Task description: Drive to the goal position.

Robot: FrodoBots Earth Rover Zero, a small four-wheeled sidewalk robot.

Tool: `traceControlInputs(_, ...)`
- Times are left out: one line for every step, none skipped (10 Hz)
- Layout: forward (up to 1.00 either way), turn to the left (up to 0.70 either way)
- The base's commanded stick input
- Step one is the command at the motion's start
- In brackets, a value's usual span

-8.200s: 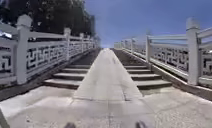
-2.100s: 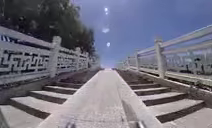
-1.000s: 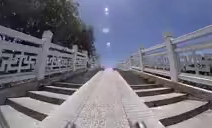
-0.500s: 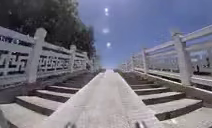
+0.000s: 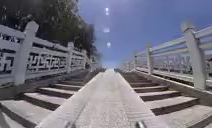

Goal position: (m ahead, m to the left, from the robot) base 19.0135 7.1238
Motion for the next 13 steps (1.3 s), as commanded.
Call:
traceControlInputs(0.70, 0.00)
traceControlInputs(0.70, 0.00)
traceControlInputs(0.70, 0.00)
traceControlInputs(0.70, 0.00)
traceControlInputs(0.70, 0.00)
traceControlInputs(0.70, 0.00)
traceControlInputs(0.70, 0.00)
traceControlInputs(0.70, 0.00)
traceControlInputs(0.61, 0.00)
traceControlInputs(0.45, 0.00)
traceControlInputs(0.45, 0.00)
traceControlInputs(0.45, 0.00)
traceControlInputs(0.45, 0.00)
